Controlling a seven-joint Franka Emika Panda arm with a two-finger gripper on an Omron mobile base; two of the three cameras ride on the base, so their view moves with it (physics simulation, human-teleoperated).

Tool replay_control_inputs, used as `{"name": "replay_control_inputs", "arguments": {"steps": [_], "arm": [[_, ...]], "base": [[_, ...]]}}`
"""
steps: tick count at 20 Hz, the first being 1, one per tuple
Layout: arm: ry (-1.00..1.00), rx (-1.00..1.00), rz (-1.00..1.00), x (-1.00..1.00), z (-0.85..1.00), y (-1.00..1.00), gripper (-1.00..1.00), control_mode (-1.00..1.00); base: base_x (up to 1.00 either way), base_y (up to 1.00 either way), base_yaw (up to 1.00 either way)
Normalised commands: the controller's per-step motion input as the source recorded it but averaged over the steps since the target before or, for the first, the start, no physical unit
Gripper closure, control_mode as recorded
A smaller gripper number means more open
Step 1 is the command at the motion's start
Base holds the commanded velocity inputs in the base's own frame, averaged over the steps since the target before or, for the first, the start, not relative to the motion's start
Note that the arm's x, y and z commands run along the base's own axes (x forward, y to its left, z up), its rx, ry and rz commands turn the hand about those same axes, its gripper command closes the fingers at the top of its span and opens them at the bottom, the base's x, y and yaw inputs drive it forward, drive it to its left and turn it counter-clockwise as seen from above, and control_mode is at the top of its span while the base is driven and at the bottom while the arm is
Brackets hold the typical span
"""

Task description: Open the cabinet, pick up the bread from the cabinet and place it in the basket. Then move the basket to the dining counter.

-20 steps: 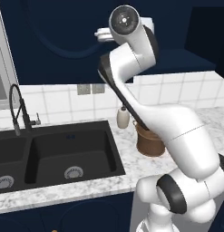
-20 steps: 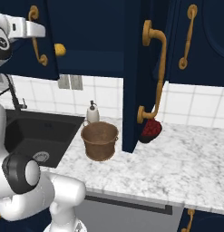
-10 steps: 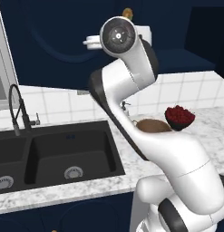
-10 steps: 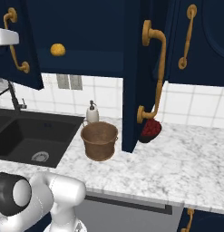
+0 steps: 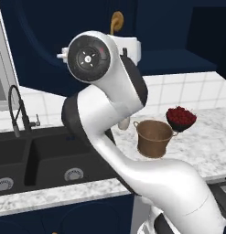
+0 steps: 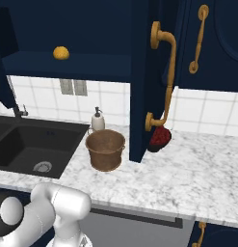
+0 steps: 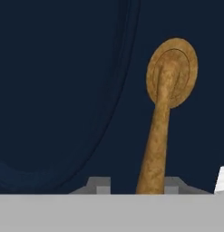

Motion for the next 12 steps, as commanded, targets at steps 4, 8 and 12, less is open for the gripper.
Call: {"name": "replay_control_inputs", "arguments": {"steps": [4, 8, 12], "arm": [[-0.02, 0.00, -0.07, -1.00, -0.03, 1.00, 1.00, -1.00], [0.03, 0.03, -0.08, -0.21, 0.00, 0.27, -1.00, -1.00], [0.01, 0.13, -0.05, -0.94, -0.12, -0.22, -1.00, -1.00]], "base": [[0.00, 0.00, 0.00], [0.00, 0.00, 0.00], [0.00, 0.00, 0.00]]}}
